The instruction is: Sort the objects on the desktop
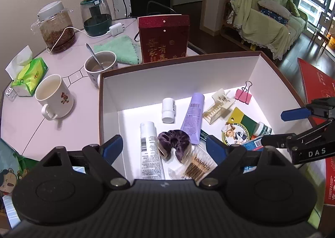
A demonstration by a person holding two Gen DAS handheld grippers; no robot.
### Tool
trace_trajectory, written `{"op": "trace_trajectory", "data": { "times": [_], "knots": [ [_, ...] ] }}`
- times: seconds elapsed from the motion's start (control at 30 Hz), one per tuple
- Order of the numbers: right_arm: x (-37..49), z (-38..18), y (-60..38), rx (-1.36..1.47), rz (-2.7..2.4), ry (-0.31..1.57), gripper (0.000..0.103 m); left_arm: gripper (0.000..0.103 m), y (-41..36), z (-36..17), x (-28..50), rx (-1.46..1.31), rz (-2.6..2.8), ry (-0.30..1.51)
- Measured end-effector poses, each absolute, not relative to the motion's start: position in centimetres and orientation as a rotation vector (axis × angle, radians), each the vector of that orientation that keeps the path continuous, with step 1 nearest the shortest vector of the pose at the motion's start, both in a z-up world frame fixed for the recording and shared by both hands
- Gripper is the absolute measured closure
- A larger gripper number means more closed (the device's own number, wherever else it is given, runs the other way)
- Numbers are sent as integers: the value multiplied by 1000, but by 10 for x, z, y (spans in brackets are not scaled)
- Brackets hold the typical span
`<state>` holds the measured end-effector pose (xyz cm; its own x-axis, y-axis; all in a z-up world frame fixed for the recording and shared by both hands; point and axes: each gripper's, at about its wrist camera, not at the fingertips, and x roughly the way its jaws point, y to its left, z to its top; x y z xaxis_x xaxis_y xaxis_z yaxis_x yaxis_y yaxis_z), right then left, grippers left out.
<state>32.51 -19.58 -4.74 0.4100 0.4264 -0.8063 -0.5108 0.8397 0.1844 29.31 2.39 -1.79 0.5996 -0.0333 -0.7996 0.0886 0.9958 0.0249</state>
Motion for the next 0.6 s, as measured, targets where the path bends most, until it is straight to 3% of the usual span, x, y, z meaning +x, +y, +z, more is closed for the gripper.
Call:
{"op": "trace_trajectory", "data": {
  "times": [0.33, 0.43, 0.6],
  "knots": [
    [315, -31, -189, -137, 498, 999, 21, 16, 15, -11, 284, 108, -50, 893],
    [309, -25, -188, -141, 474, 984, 5, 16, 15, -10, 282, 96, -44, 893],
    [302, -18, -189, -124, 471, 974, 4, 16, 14, -10, 278, 102, -22, 895]
  ]
}}
